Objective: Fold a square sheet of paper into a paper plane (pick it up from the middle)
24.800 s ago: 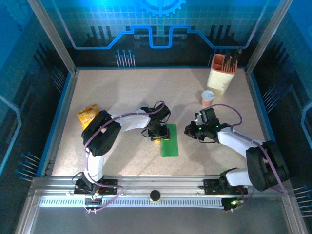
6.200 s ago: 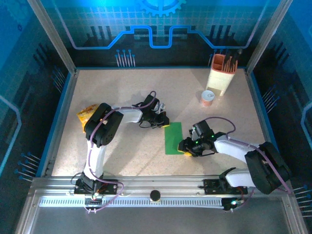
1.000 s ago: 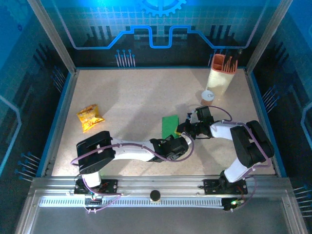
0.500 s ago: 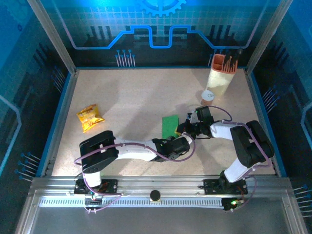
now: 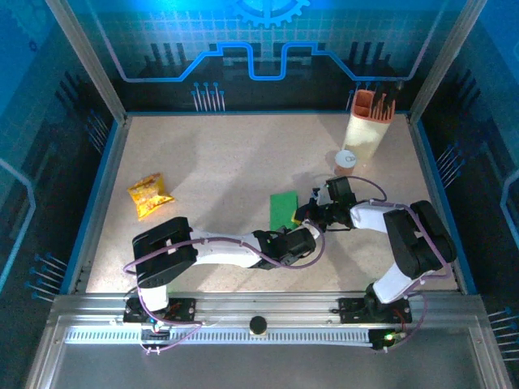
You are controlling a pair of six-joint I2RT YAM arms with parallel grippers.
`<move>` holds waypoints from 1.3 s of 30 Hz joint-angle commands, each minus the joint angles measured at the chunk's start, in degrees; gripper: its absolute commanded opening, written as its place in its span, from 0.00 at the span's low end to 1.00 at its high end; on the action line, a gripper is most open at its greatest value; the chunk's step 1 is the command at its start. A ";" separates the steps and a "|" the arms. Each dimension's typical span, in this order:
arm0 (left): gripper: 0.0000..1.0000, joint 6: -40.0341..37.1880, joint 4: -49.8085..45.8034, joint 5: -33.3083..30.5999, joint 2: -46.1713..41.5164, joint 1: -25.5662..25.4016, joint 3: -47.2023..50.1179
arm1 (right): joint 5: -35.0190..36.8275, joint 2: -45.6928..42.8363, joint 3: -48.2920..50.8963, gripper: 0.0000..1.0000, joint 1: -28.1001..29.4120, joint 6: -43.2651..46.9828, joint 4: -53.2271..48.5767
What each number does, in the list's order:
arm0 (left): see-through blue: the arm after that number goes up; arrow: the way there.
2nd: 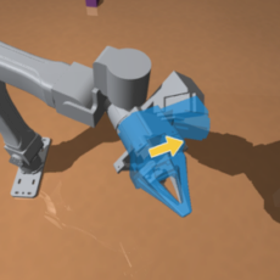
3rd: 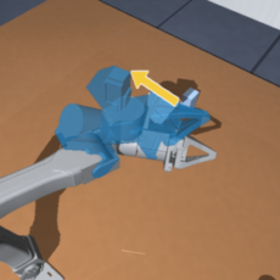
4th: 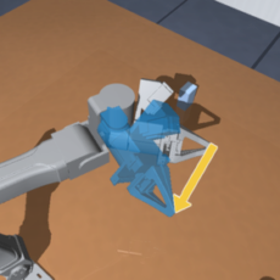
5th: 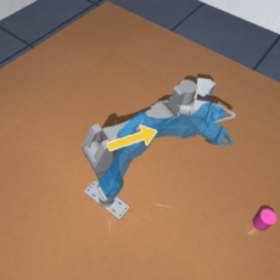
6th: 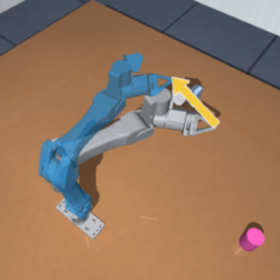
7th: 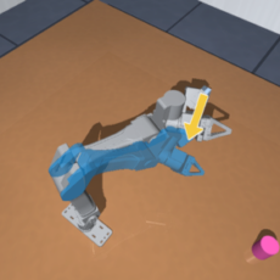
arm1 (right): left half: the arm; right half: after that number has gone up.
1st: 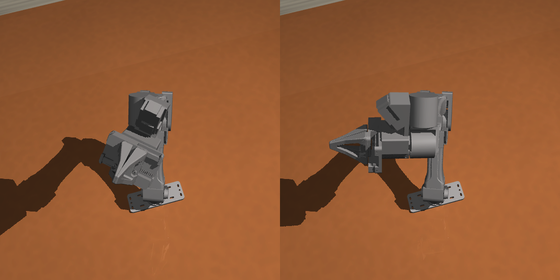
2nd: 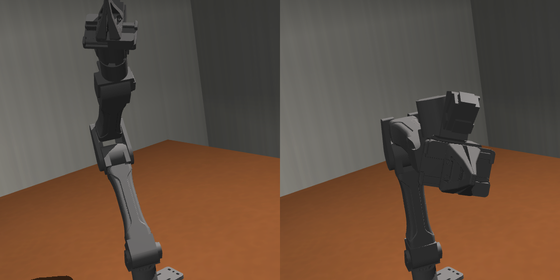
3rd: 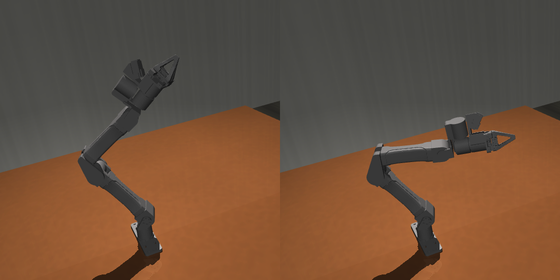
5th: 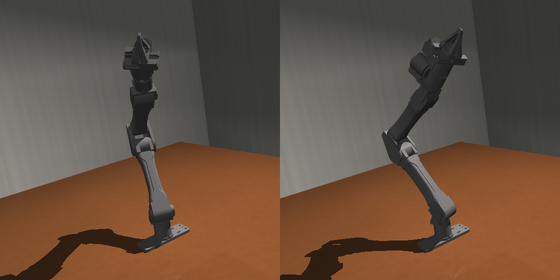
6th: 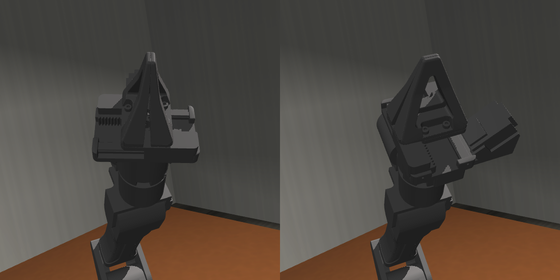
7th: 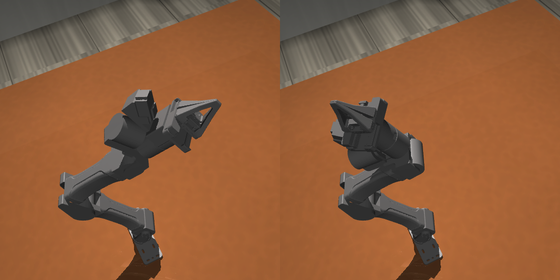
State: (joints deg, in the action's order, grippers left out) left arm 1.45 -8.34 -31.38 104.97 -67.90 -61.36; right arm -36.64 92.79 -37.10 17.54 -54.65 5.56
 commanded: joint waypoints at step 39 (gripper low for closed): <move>0.00 26.19 1.45 43.82 0.15 15.51 -7.41 | 6.51 -34.15 10.93 0.32 -12.34 15.62 -17.01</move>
State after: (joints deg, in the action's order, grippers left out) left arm 25.61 -7.01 10.46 104.31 -52.97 -67.07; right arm -23.11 56.18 -26.59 4.82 -39.38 -14.33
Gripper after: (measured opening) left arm 0.052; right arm 0.331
